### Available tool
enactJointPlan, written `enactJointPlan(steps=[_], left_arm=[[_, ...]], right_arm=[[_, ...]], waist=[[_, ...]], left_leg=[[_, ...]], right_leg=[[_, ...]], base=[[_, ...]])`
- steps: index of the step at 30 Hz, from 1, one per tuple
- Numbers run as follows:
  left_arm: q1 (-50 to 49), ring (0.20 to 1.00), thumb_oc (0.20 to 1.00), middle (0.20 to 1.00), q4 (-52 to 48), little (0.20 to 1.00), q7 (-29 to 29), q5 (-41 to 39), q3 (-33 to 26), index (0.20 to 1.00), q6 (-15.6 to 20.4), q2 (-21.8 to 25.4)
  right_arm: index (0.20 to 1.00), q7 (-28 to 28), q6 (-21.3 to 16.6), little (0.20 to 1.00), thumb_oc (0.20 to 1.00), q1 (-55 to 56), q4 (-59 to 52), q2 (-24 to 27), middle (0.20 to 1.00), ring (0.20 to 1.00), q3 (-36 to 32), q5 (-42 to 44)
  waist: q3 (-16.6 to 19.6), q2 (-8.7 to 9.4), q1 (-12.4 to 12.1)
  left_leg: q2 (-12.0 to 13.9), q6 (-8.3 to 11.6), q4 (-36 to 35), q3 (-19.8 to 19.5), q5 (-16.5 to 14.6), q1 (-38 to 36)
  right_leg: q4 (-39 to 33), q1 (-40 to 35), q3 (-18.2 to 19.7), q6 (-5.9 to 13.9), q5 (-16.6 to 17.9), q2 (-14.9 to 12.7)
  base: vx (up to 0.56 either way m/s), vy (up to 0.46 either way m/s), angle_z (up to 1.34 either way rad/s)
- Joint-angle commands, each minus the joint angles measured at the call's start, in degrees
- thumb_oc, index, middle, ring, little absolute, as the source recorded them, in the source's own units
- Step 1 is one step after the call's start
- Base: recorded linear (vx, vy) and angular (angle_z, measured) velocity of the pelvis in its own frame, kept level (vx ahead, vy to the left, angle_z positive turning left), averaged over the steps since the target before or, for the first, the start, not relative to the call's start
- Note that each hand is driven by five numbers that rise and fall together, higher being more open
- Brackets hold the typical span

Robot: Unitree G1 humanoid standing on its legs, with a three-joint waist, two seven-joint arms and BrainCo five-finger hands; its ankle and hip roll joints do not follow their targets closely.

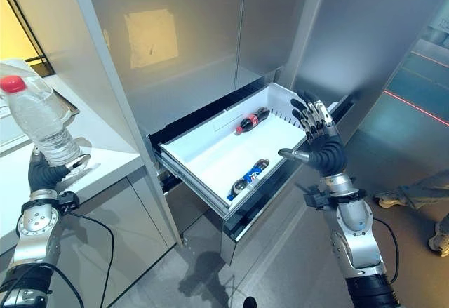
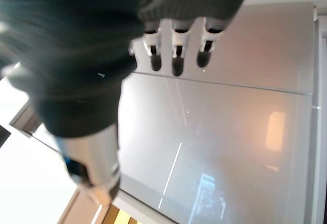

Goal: Take the drinks into the refrigerator

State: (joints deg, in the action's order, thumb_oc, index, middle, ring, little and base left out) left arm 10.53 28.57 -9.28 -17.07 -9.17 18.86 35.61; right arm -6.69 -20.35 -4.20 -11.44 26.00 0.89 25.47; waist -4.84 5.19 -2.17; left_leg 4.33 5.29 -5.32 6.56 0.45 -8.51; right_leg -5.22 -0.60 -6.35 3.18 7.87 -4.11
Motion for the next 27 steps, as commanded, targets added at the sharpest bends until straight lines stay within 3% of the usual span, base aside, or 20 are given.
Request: enactJointPlan(steps=[1,3,4,5,21,27], left_arm=[[7.6,1.0,1.0,1.0,3.8,1.0,0.2,0.9,3.6,1.0,0.3,2.3],[8.3,0.762,0.762,0.762,4.4,0.762,0.3,1.5,4.3,0.762,0.1,2.2],[8.8,0.256,0.256,0.256,4.3,0.256,0.3,1.8,4.8,0.256,0.0,1.9],[8.9,0.2,0.2,0.2,4.3,0.2,0.3,2.1,5.2,0.2,-0.1,1.6],[6.1,0.2,0.2,0.2,5.8,0.2,1.1,2.5,5.6,0.2,-0.2,-3.8],[2.1,0.2,0.2,0.2,-2.3,0.2,2.6,-1.0,4.1,0.2,2.0,-5.8]], right_arm=[[1.0,-0.2,-1.4,1.0,1.0,-2.9,-7.1,3.1,1.0,1.0,-1.4,2.7],[1.0,-0.5,-1.3,1.0,1.0,-2.9,-7.2,3.1,1.0,1.0,-1.3,2.7],[1.0,-0.7,-1.3,1.0,1.0,-2.8,-7.3,3.0,1.0,1.0,-1.3,2.8],[1.0,-0.8,-1.2,1.0,1.0,-2.7,-7.4,2.9,1.0,1.0,-1.2,2.9],[1.0,-1.2,-1.5,1.0,1.0,-1.5,-7.7,1.4,1.0,1.0,-1.7,1.7],[1.0,-0.9,-1.7,1.0,1.0,-1.4,-7.0,1.3,1.0,1.0,-2.3,0.7]], waist=[[-2.8,-1.05,1.9],[-2.7,-0.96,2.0],[-2.7,-0.93,2.1],[-2.7,-0.9,2.1],[-2.7,-0.93,2.0],[-2.9,-0.96,1.4]], left_leg=[[-1.2,-3.11,0.3,-1.8,-5.0,-1.9],[-1.2,-3.09,0.3,-1.8,-5.0,-2.0],[-1.2,-3.08,0.3,-1.7,-5.1,-2.1],[-1.2,-3.08,0.3,-1.7,-5.1,-2.1],[-1.3,-3.16,0.3,-1.9,-5.0,-2.2],[-1.4,-3.23,0.3,-2.2,-4.9,-2.0]], right_leg=[[7.1,-3.6,-0.3,2.42,-7.8,0.5],[7.1,-3.6,-0.3,2.34,-7.7,0.5],[7.1,-3.6,-0.3,2.33,-7.7,0.5],[7.1,-3.7,-0.3,2.32,-7.7,0.5],[6.9,-3.9,-0.2,2.13,-7.5,0.5],[7.1,-3.9,-0.6,2.13,-7.5,0.4]], base=[[0.0,0.0,0.0],[0.0,0.0,0.0],[0.0,0.0,0.0],[0.0,-0.002,-0.04],[0.0,-0.001,-0.03],[0.0,0.0,0.0]])
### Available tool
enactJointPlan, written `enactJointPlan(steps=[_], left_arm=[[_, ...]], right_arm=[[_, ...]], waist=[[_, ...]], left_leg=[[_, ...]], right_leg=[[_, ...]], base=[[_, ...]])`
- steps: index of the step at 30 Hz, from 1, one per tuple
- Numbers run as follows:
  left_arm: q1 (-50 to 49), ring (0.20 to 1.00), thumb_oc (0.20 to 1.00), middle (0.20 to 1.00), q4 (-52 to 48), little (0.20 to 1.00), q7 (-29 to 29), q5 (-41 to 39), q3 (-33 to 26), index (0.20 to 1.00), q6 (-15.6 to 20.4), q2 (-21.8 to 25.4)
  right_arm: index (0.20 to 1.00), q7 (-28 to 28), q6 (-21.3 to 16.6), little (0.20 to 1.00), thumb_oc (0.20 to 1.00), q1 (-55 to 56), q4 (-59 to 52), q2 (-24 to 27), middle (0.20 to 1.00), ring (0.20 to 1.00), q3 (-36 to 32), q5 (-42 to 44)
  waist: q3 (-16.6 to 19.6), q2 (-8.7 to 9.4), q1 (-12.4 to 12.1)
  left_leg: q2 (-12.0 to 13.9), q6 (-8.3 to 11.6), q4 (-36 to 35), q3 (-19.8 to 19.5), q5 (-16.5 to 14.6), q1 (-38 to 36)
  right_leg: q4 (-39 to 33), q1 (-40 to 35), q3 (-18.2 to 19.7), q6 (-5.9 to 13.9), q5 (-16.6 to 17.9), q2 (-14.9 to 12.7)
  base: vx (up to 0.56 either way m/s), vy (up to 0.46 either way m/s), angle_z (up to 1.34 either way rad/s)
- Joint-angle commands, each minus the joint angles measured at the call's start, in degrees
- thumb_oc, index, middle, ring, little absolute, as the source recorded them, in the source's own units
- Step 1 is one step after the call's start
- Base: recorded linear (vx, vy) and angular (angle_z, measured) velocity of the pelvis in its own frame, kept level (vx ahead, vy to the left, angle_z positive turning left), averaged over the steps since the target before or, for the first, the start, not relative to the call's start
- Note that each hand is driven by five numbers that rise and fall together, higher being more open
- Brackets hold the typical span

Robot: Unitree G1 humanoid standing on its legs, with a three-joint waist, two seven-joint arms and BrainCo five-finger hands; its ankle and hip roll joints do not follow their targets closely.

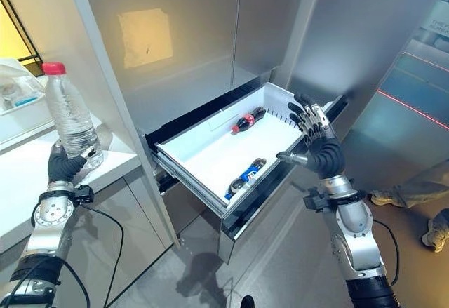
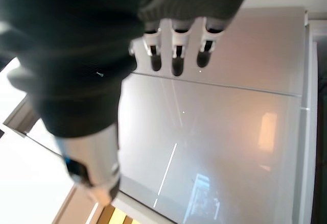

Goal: Take the drinks into the refrigerator

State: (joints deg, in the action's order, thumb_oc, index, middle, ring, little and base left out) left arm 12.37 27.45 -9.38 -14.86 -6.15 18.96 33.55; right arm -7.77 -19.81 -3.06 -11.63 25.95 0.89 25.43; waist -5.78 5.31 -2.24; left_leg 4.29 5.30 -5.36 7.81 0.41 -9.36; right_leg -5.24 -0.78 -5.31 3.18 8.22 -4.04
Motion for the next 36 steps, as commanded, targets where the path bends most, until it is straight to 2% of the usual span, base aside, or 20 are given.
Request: enactJointPlan(steps=[1,5,10,16,22,26,27,31,33,34,35,36], left_arm=[[-1.0,0.2,0.2,0.2,-4.3,0.2,3.4,-4.0,0.6,0.2,2.5,-3.9],[-6.9,0.2,0.2,0.2,-16.6,0.2,7.4,-9.2,-2.1,0.2,4.3,-5.4],[-13.3,0.2,0.2,0.2,-30.6,0.2,12.6,-13.8,-4.9,0.2,4.7,-6.7],[-16.9,0.2,0.2,0.2,-41.6,0.2,19.1,-19.5,-4.6,0.2,4.4,-7.1],[-18.2,0.2,0.2,0.2,-48.6,0.2,25.4,-25.6,-1.4,0.2,2.6,-5.7],[-18.2,0.2,0.2,0.2,-51.0,0.2,29.1,-28.5,2.0,0.2,1.3,-2.9],[-18.1,0.2,0.2,0.2,-51.8,0.2,31.2,-29.9,4.4,0.2,0.1,-0.9],[-16.1,0.2,0.2,0.2,-52.7,0.2,34.5,-31.4,11.8,0.2,-1.2,6.0],[-12.4,0.2,0.2,0.2,-52.7,0.2,36.0,-32.0,17.6,0.2,-1.9,11.2],[-12.3,0.2,0.2,0.2,-52.5,0.2,36.0,-32.0,17.6,0.2,-1.8,11.1],[-9.4,0.2,0.2,0.2,-51.6,0.2,36.5,-32.1,21.7,0.2,-2.4,13.9],[-9.2,0.2,0.2,0.2,-51.5,0.2,36.6,-32.1,21.7,0.2,-2.4,13.9]], right_arm=[[1.0,0.2,-2.1,1.0,1.0,-2.6,-6.6,1.3,1.0,1.0,-2.6,0.2],[1.0,1.4,-2.4,1.0,1.0,-2.4,-4.9,1.3,1.0,1.0,-5.2,-1.4],[1.0,3.1,-2.1,1.0,1.0,-2.7,-1.5,2.3,1.0,1.0,-8.1,-4.2],[1.0,2.9,-1.7,1.0,1.0,-3.9,1.7,4.0,1.0,1.0,-8.0,-5.6],[1.0,1.3,-1.1,1.0,1.0,-5.8,3.5,6.8,1.0,1.0,-6.2,-4.6],[1.0,-1.9,-0.3,1.0,1.0,-8.1,6.1,10.1,1.0,1.0,-2.8,-0.1],[1.0,-5.6,1.2,1.0,1.0,-9.7,6.6,12.9,1.0,1.0,0.4,5.8],[1.0,-12.9,4.6,1.0,1.0,-16.0,9.3,18.1,1.0,1.0,10.1,19.7],[1.0,-14.6,6.8,1.0,1.0,-23.1,11.6,21.0,1.0,1.0,18.0,24.6],[1.0,-14.7,6.7,1.0,1.0,-23.4,11.8,21.1,1.0,1.0,18.1,24.7],[1.0,-15.6,7.5,1.0,1.0,-28.4,11.7,21.1,1.0,1.0,23.0,27.4],[1.0,-15.7,7.5,1.0,1.0,-28.6,11.8,21.1,1.0,1.0,23.1,27.5]], waist=[[-2.0,-1.04,1.3],[-2.3,-0.91,0.3],[-2.3,-0.84,-1.1],[-2.3,-0.87,-2.1],[-2.4,-0.78,-2.7],[-2.5,-0.74,-2.9],[-2.6,-0.67,-3.0],[-2.7,-0.77,-3.0],[-2.5,-0.87,-3.1],[-2.6,-0.91,-3.0],[-2.5,-1.08,-3.0],[-2.6,-1.12,-2.9]], left_leg=[[-1.4,-3.28,0.4,-3.5,-4.9,-1.0],[-1.5,-3.49,0.4,-4.0,-4.8,-0.6],[-1.7,-3.73,0.4,-4.7,-4.8,-0.4],[-1.9,-3.83,0.4,-5.2,-4.6,-0.1],[-1.8,-3.76,0.4,-5.4,-4.4,0.1],[-1.8,-3.66,0.4,-5.4,-4.2,0.1],[-1.7,-3.53,0.4,-5.3,-4.1,0.1],[-1.7,-3.34,0.4,-5.1,-3.8,0.0],[-1.6,-3.15,0.4,-4.9,-3.7,-0.1],[-1.6,-3.14,0.4,-4.9,-3.7,-0.1],[-1.5,-3.08,0.4,-4.7,-3.6,-0.2],[-1.5,-3.07,0.4,-4.7,-3.6,-0.3]], right_leg=[[7.1,-3.7,-1.7,2.14,-7.8,0.2],[7.1,-3.7,-2.0,2.13,-7.7,0.1],[6.7,-4.0,-2.4,2.06,-7.6,-0.2],[6.2,-4.4,-3.0,1.99,-7.4,-0.4],[6.0,-4.7,-3.5,1.97,-7.4,-0.5],[6.0,-4.6,-3.5,1.94,-7.2,-0.5],[6.2,-4.5,-3.5,1.95,-7.1,-0.6],[6.4,-4.4,-3.3,2.08,-7.0,-0.6],[6.6,-4.3,-3.3,2.16,-7.0,-0.5],[6.6,-4.3,-3.3,2.16,-7.0,-0.5],[6.8,-4.2,-3.2,2.24,-7.0,-0.5],[6.8,-4.2,-3.2,2.24,-7.1,-0.5]], base=[[0.0,0.0,0.0],[0.0,0.0,0.0],[0.0,0.0,0.0],[0.0,0.0,0.0],[-0.01,-0.014,0.05],[-0.02,-0.019,0.08],[0.0,0.0,0.0],[0.0,0.0,0.0],[0.0,0.0,0.0],[-0.01,-0.01,-0.03],[0.0,0.0,0.0],[-0.01,-0.001,-0.03]])
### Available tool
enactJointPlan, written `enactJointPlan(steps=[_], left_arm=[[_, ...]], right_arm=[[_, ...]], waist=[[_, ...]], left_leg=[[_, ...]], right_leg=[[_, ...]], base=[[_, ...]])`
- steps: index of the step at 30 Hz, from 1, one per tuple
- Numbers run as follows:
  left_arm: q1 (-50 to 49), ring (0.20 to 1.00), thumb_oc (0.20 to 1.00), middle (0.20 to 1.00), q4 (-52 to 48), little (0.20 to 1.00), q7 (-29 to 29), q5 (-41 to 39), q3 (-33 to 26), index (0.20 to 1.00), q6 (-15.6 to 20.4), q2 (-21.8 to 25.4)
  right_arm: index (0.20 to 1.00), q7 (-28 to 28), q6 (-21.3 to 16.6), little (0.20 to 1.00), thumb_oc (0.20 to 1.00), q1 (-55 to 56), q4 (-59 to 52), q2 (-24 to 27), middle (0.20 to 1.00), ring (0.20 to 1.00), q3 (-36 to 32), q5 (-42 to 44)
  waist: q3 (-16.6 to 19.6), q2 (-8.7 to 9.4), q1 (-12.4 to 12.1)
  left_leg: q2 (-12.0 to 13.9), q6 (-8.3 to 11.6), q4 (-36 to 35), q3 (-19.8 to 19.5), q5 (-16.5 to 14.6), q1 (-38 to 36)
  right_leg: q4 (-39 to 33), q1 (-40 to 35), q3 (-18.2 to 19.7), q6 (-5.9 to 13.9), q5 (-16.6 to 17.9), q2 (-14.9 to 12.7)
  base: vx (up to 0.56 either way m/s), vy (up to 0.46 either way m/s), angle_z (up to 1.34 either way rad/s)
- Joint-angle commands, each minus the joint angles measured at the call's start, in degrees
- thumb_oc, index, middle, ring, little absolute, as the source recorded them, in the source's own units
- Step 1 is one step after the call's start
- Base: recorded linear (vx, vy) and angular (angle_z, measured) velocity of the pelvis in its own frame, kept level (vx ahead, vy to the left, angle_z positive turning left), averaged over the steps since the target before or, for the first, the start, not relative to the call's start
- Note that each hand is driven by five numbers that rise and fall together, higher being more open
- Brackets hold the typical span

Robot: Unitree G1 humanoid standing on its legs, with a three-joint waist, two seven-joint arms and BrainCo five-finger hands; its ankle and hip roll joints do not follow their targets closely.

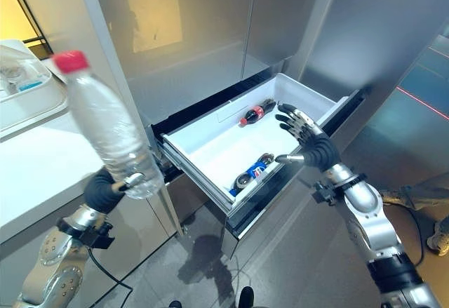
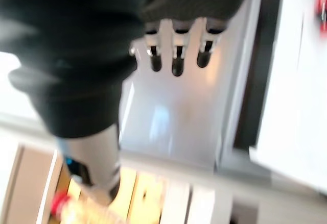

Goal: Take the drinks into the refrigerator

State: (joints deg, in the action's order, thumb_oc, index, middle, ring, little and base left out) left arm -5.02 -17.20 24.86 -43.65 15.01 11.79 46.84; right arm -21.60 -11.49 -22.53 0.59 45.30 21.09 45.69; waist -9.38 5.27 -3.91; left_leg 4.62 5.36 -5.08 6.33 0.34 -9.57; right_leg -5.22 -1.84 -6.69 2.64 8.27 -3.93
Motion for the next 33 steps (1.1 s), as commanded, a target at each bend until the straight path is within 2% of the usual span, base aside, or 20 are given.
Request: enactJointPlan(steps=[1,2,5,8,13,18,25,33], left_arm=[[10.8,0.2,0.2,0.2,-5.4,0.2,2.6,-2.8,4.3,0.2,4.2,2.5],[10.9,0.2,0.2,0.2,-5.3,0.2,2.6,-2.8,4.3,0.2,4.2,2.4],[15.2,0.2,0.2,0.2,-2.8,0.2,2.9,-0.9,9.2,0.2,3.8,4.4],[17.9,0.2,0.2,0.2,-0.7,0.2,2.9,0.2,12.8,0.2,3.4,4.2],[18.9,0.2,0.2,0.2,1.0,0.2,2.5,1.9,13.9,0.2,3.3,3.6],[18.1,0.2,0.2,0.2,3.9,0.2,1.1,5.9,13.0,0.2,4.2,1.9],[17.3,0.2,0.2,0.2,4.4,0.2,1.2,7.0,12.0,0.2,5.0,1.4],[16.1,0.2,0.2,0.2,5.5,0.2,1.0,7.7,11.0,0.2,5.2,0.2]], right_arm=[[1.0,-2.1,0.3,1.0,1.0,-13.0,0.2,0.6,1.0,1.0,6.7,8.9],[1.0,-2.2,0.2,1.0,1.0,-13.1,0.4,0.6,1.0,1.0,6.8,8.9],[1.0,-3.0,1.7,1.0,1.0,-17.9,-0.2,-1.0,1.0,1.0,12.3,10.2],[1.0,-4.1,3.3,1.0,1.0,-20.2,-2.1,-3.6,1.0,1.0,16.2,12.6],[1.0,-5.3,4.9,1.0,1.0,-18.7,-6.0,-6.5,1.0,1.0,17.4,15.0],[1.0,-8.6,8.6,1.0,1.0,-15.8,-12.9,-9.5,1.0,1.0,20.0,19.2],[1.0,-12.8,12.0,1.0,1.0,-17.2,-18.7,-7.3,1.0,1.0,24.6,22.9],[1.0,-14.2,11.7,1.0,1.0,-18.7,-21.0,-4.8,1.0,1.0,25.5,24.0]], waist=[[1.0,-1.37,-1.2],[1.0,-1.4,-1.2],[1.0,-1.86,-1.2],[0.9,-2.41,-1.2],[0.6,-2.76,-1.1],[0.4,-2.88,-1.1],[0.4,-2.68,-1.3],[0.5,-2.5,-1.5]], left_leg=[[-1.9,-3.13,0.1,-3.0,-3.4,-0.1],[-1.9,-3.12,0.1,-3.0,-3.5,-0.1],[-2.0,-3.13,0.1,-2.7,-3.4,-0.2],[-2.0,-3.22,0.1,-2.4,-3.4,-0.3],[-2.0,-3.35,0.1,-2.3,-3.5,-0.4],[-2.1,-3.59,0.1,-2.3,-3.6,-0.4],[-2.0,-3.53,0.1,-2.5,-3.7,-0.6],[-2.0,-3.41,0.1,-2.9,-3.7,-0.6]], right_leg=[[7.0,-3.0,-1.7,2.81,-7.1,-0.6],[7.0,-3.0,-1.7,2.81,-7.1,-0.6],[7.3,-2.8,-1.4,2.96,-7.1,-0.6],[7.4,-2.6,-1.2,3.05,-7.1,-0.7],[7.7,-2.3,-1.2,3.14,-7.3,-0.7],[8.0,-2.3,-1.1,3.09,-7.6,-0.7],[8.2,-2.5,-1.3,3.01,-8.0,-0.7],[8.3,-2.7,-1.9,2.92,-8.1,-0.7]], base=[[0.0,0.0,0.0],[0.0,0.0,0.0],[0.0,0.0,-0.02],[0.0,0.005,-0.08],[0.01,0.006,-0.03],[0.01,0.002,-0.01],[0.0,0.0,0.0],[0.0,0.0,0.0]])
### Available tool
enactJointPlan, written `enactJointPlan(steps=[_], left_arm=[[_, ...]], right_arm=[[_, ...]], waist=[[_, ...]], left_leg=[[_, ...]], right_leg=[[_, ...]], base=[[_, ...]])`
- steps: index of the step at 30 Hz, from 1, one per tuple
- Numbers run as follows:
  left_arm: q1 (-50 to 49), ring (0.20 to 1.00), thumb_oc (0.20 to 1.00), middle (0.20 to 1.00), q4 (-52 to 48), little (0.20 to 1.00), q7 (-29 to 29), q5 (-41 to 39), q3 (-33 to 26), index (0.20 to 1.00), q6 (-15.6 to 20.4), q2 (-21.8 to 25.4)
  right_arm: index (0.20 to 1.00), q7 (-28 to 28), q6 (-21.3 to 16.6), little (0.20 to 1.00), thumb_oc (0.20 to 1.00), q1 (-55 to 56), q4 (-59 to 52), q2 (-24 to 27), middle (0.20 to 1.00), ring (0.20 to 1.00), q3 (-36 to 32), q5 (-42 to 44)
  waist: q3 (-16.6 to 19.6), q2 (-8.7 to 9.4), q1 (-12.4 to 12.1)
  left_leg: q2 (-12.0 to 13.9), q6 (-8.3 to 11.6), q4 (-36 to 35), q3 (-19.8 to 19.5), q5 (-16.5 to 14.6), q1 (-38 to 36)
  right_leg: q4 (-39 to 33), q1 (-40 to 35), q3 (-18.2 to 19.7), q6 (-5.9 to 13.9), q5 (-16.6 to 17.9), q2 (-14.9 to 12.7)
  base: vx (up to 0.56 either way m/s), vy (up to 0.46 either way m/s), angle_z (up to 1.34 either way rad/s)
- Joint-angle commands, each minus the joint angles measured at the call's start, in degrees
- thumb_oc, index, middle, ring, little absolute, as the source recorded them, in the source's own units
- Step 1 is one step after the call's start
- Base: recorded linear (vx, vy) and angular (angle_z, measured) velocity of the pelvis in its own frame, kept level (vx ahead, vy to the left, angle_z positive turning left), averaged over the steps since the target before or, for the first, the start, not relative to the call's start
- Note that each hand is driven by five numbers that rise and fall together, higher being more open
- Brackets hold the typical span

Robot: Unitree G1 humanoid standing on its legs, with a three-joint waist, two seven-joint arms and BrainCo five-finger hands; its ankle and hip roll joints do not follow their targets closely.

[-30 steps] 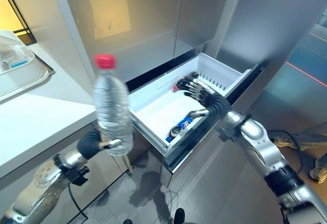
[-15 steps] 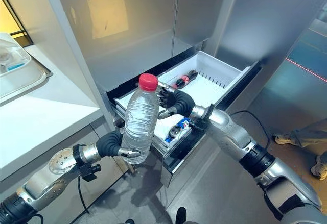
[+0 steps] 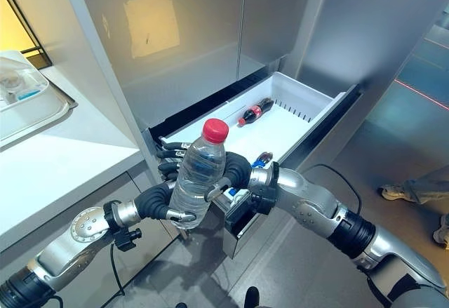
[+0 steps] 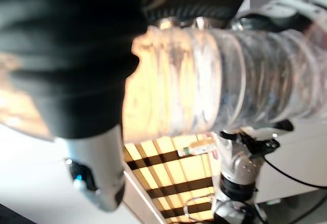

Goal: Take the drinks into the refrigerator

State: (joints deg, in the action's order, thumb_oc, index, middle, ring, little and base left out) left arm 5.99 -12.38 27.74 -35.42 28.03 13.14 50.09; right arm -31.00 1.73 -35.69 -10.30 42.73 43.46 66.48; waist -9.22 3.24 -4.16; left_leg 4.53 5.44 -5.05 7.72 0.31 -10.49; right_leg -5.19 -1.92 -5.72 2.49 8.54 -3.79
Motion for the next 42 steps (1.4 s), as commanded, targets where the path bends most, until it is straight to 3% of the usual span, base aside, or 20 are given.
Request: enactJointPlan(steps=[1,9,10,11,23,30,31,32,37,42], left_arm=[[5.0,0.2,0.2,0.2,0.7,0.2,-1.9,-0.4,-2.1,0.2,3.9,-3.2],[4.2,0.2,0.2,0.2,1.3,0.2,-2.3,0.3,-3.5,0.2,3.7,-4.8],[4.2,0.2,0.2,0.2,1.2,0.2,-2.3,0.5,-3.6,0.2,3.6,-4.7],[4.1,0.2,0.2,0.2,1.2,0.2,-2.3,0.6,-3.7,0.2,3.6,-4.7],[2.6,0.2,0.2,0.2,0.9,0.2,-3.1,1.3,-5.1,0.2,2.9,-6.7],[2.0,0.2,0.2,0.2,0.3,0.2,-2.9,0.7,-5.7,0.2,2.8,-6.7],[2.0,0.335,0.335,0.335,0.1,0.335,-2.7,0.0,-5.7,0.335,2.6,-6.8],[1.8,1.0,1.0,1.0,-0.1,1.0,-2.5,-0.3,-5.8,1.0,2.4,-6.8],[1.2,1.0,1.0,1.0,-0.4,1.0,-2.4,-1.5,-6.0,1.0,2.0,-6.9],[-4.2,1.0,1.0,1.0,-1.7,1.0,-1.0,-4.5,-9.2,1.0,0.6,-7.6]], right_arm=[[1.0,-4.8,-1.5,1.0,1.0,-5.4,-10.1,-2.3,1.0,1.0,3.1,3.2],[1.0,-3.8,-2.5,1.0,1.0,-5.1,-9.6,-4.0,1.0,1.0,1.3,2.6],[0.558,-3.6,-2.7,0.558,0.558,-4.7,-9.3,-4.5,0.558,0.558,0.9,2.4],[0.2,-3.5,-2.6,0.2,0.2,-4.5,-9.1,-4.8,0.2,0.2,0.8,2.2],[0.2,-2.3,-2.3,0.2,0.2,-0.4,-8.2,-9.8,0.2,0.2,-1.4,2.9],[0.2,-2.3,-2.2,0.2,0.2,0.8,-7.9,-10.1,0.2,0.2,-1.9,2.8],[0.2,-2.4,-2.2,0.2,0.2,1.1,-8.0,-9.9,0.2,0.2,-1.9,2.8],[0.2,-2.4,-2.1,0.2,0.2,1.7,-8.0,-9.9,0.2,0.2,-2.3,3.0],[0.2,-1.8,-2.9,0.2,0.2,4.1,-7.3,-9.5,0.2,0.2,-4.3,3.2],[0.2,0.8,-6.9,0.2,0.2,12.2,-3.6,-8.6,0.2,0.2,-15.2,2.8]], waist=[[0.4,-0.48,-1.2],[0.5,-0.64,-1.6],[0.5,-0.67,-1.6],[0.5,-0.67,-1.6],[0.4,-0.99,-1.7],[0.5,-0.99,-1.7],[0.5,-0.95,-1.7],[0.5,-0.94,-1.7],[0.5,-0.87,-1.5],[0.8,-0.7,-1.2]], left_leg=[[-1.9,-3.48,0.1,-4.3,-3.6,0.3],[-1.7,-3.38,0.1,-4.5,-3.4,0.4],[-1.7,-3.38,0.1,-4.5,-3.5,0.4],[-1.7,-3.37,0.1,-4.5,-3.5,0.4],[-1.7,-3.46,0.1,-4.9,-3.5,0.5],[-1.8,-3.52,0.1,-4.9,-3.5,0.4],[-1.8,-3.52,0.1,-4.9,-3.5,0.4],[-1.8,-3.54,0.1,-4.9,-3.5,0.3],[-1.8,-3.52,0.1,-4.9,-3.6,0.4],[-1.8,-3.57,0.1,-4.9,-3.6,0.4]], right_leg=[[8.2,-2.6,-3.0,3.08,-8.4,-0.8],[8.3,-2.8,-3.4,2.86,-8.6,-0.8],[8.3,-2.8,-3.4,2.83,-8.6,-0.8],[8.3,-2.8,-3.4,2.82,-8.6,-0.8],[8.3,-3.0,-3.7,2.75,-8.7,-0.9],[8.3,-3.0,-3.6,2.79,-8.6,-0.9],[8.3,-3.0,-3.6,2.81,-8.6,-0.9],[8.2,-3.0,-3.6,2.83,-8.6,-0.9],[8.0,-3.1,-3.5,2.83,-8.5,-0.9],[7.8,-3.2,-3.6,2.96,-8.4,-0.9]], base=[[0.0,0.0,0.0],[0.0,0.0,0.0],[0.0,0.0,0.0],[0.0,0.0,0.0],[0.0,0.0,0.0],[0.0,0.0,0.0],[0.0,0.0,0.0],[0.0,0.0,0.0],[0.0,0.0,0.0],[0.0,0.0,0.0]])
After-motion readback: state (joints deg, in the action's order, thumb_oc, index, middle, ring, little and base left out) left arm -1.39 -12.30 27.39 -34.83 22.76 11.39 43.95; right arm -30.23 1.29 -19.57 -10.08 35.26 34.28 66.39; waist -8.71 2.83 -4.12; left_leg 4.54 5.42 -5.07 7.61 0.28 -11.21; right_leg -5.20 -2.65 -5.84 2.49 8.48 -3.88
